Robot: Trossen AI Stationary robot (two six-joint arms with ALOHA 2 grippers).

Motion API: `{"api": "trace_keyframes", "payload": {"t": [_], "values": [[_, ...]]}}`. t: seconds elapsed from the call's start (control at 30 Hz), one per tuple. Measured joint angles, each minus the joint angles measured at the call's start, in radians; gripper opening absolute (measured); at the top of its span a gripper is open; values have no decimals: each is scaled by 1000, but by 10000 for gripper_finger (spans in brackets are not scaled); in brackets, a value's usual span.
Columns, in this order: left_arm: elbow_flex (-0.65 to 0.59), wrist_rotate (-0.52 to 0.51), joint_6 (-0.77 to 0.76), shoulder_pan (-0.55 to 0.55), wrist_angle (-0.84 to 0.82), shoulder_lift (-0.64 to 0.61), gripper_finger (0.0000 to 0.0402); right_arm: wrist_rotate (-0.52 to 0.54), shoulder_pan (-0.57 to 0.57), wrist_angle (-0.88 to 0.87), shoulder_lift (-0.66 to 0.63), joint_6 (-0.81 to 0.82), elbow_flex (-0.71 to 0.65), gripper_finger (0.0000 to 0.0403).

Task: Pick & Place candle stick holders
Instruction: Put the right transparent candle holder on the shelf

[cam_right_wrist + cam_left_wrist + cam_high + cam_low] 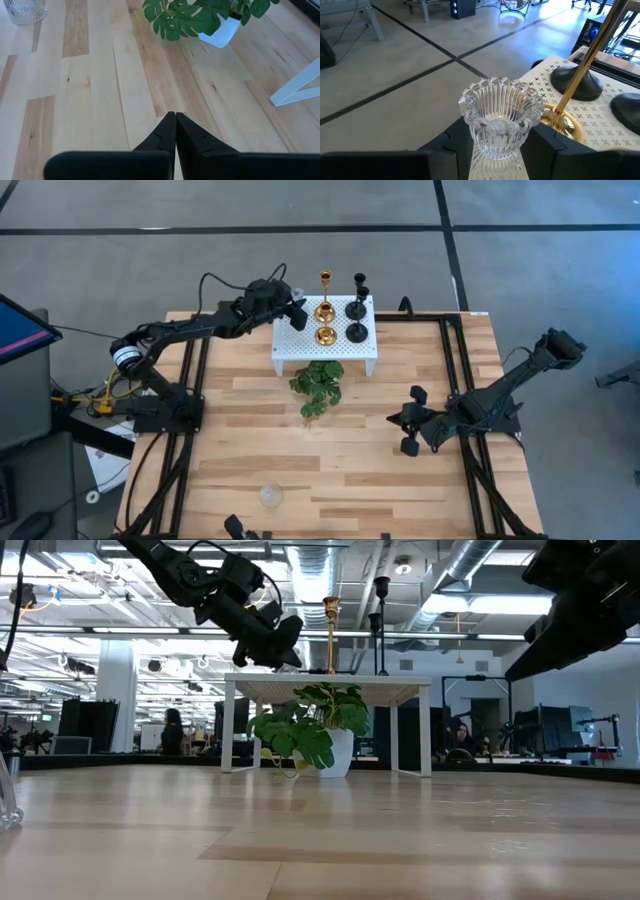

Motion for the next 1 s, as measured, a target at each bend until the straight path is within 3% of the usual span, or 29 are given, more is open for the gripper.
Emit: {"api": "trace_keyframes", "payload": {"t": [1.0], "values": [[-2, 9, -73, 0, -25, -26, 223, -4, 0, 2, 0, 0, 0, 0]]}}
